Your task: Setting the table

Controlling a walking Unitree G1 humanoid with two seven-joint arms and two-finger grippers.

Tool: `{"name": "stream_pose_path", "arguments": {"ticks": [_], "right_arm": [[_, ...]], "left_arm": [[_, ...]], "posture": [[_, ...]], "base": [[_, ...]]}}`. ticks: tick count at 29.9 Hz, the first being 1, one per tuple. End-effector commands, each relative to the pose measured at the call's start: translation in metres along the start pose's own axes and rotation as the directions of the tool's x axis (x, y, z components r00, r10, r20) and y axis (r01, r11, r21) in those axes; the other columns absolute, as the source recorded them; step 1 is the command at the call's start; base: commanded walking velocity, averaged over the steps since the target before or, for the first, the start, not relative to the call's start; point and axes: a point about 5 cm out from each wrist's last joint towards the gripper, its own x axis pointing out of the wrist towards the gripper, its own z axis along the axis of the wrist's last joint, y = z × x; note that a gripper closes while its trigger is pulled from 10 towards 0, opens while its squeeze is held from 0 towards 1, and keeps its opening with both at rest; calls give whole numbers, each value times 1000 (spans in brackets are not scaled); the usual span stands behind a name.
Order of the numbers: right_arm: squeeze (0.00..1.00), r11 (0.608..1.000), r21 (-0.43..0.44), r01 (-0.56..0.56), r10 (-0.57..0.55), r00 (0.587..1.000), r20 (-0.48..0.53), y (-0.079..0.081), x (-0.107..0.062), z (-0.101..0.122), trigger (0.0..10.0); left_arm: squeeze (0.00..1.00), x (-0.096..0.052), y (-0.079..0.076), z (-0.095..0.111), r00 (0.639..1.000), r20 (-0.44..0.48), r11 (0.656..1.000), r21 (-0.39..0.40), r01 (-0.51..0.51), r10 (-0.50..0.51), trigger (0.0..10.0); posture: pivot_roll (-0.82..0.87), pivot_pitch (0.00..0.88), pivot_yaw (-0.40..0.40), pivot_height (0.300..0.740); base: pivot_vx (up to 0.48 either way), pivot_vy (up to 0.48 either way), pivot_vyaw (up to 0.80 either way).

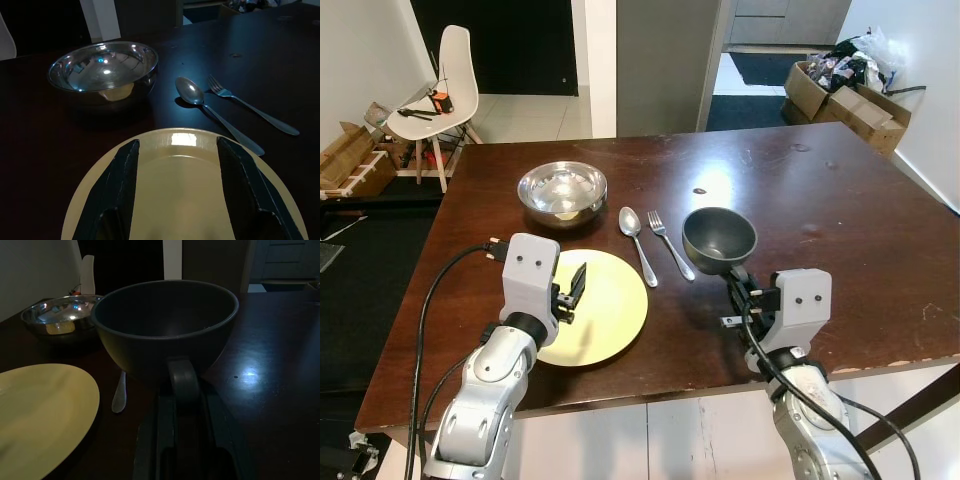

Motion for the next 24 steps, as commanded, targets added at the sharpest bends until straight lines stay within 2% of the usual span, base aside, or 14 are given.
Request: {"name": "stream_pose_path", "arguments": {"ticks": [1, 24], "right_arm": [[0, 1000, 2, -3, 3, 1000, 9, 2, 1, 0, 10000], [0, 1000, 3, -4, 4, 1000, 7, 2, 1, -1, 10000]], "left_arm": [[0, 0, -2, -3, 1000, -6, 1000, 3, 8, -8, 10000], [0, 0, -3, -3, 1000, -6, 1000, 2, 11, -11, 10000]], "posture": [[-63, 0, 62, 740], [-62, 0, 63, 740]], "base": [[0, 0, 0], [0, 0, 0]]}}
